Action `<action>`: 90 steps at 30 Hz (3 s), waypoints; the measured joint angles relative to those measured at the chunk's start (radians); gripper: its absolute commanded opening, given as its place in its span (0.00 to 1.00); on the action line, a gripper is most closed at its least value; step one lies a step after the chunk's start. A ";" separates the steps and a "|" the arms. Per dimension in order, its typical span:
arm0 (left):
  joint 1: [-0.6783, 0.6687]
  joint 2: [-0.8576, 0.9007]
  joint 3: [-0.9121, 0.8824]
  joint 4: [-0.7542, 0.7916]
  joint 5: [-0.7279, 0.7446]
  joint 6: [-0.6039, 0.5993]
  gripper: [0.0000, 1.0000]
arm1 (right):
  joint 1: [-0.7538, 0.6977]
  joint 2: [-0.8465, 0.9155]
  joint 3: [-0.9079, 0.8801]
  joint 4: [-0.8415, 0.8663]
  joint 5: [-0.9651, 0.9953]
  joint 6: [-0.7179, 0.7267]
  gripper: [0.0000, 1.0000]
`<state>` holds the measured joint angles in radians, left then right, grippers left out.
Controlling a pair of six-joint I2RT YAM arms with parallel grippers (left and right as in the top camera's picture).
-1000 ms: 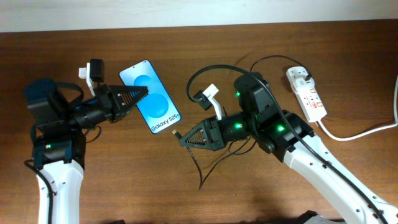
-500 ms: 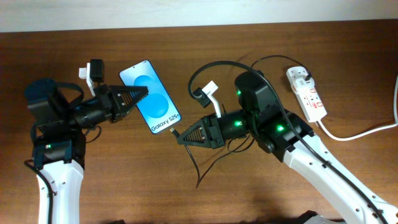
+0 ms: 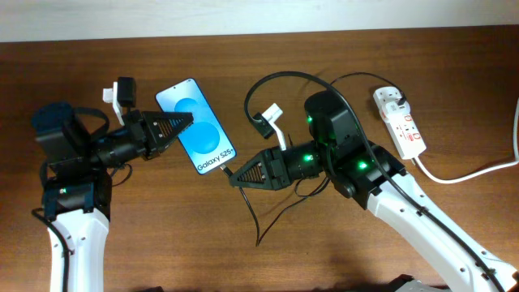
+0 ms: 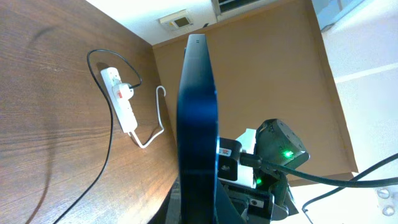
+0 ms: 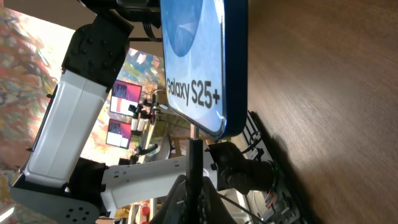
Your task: Plug charger to phone and switch on socket
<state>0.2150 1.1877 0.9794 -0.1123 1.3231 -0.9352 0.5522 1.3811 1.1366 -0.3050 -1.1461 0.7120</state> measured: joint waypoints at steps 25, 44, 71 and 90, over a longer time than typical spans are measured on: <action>0.001 0.000 0.000 0.000 -0.024 0.001 0.00 | 0.026 0.013 0.000 0.041 0.043 0.051 0.04; 0.003 0.002 0.000 0.002 -0.037 0.004 0.00 | 0.011 0.013 0.000 0.041 0.060 0.051 0.04; 0.015 0.013 0.000 0.000 -0.008 0.010 0.00 | 0.014 0.077 0.002 -0.061 0.199 -0.032 0.04; 0.036 0.013 0.000 0.000 0.034 0.009 0.00 | 0.014 -0.280 -0.137 -0.128 0.303 -0.152 0.04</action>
<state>0.2508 1.2007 0.9794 -0.1120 1.3571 -0.9260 0.5667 1.1011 1.0000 -0.4332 -0.8433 0.5598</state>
